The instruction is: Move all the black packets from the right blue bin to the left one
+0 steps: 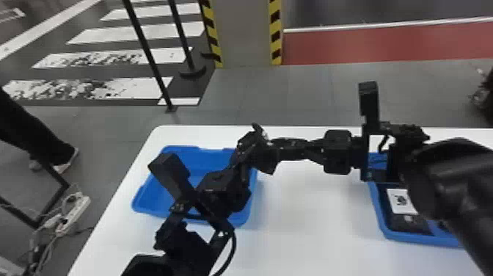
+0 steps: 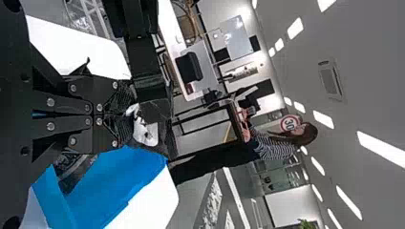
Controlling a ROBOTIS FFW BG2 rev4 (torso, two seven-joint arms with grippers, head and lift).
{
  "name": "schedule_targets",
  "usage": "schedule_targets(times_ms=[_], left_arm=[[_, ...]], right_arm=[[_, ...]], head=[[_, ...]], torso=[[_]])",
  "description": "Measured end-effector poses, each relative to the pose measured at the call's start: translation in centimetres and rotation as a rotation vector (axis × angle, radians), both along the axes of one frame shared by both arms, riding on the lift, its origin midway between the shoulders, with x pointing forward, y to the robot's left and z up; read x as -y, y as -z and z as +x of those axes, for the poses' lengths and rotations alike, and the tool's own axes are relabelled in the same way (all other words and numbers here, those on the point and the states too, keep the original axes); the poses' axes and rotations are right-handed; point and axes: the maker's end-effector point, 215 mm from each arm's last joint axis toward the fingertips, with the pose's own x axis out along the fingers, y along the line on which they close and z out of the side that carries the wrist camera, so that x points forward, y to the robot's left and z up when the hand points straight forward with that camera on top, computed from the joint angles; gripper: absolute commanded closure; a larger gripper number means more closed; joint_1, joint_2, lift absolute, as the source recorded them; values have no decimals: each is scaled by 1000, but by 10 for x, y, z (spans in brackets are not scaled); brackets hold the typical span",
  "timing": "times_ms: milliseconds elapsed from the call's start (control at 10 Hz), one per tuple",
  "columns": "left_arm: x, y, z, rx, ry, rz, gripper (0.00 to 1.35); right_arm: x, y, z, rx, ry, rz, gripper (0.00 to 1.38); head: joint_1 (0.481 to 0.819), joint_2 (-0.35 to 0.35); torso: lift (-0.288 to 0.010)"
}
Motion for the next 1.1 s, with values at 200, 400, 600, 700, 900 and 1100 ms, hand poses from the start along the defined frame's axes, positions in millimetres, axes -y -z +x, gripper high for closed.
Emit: schedule_targets(times_ms=[200, 400, 600, 700, 900, 1100], left_arm=[[-16, -8, 3, 30, -48, 4, 1217], [-55, -14, 8, 71, -146, 66, 1217], [-115, -7, 15, 132, -296, 200, 1217], [-137, 3, 15, 150, -359, 267, 1217], [-157, 23, 16, 191, -429, 330, 1167], [-167, 42, 13, 221, -494, 296, 262]], right_arm=[[11, -4, 13, 7, 39, 36, 70], [35, -4, 23, 20, 100, 63, 151], [67, -3, 26, 40, 173, 48, 329], [84, 6, 27, 23, 210, 34, 357], [104, 23, 22, -22, 254, 33, 361], [114, 27, 22, -29, 287, 33, 361]], head=[[695, 204], [695, 211], [695, 237], [695, 246], [695, 248], [695, 251]], torso=[[-110], [-110], [-110], [-110], [-110], [-110]])
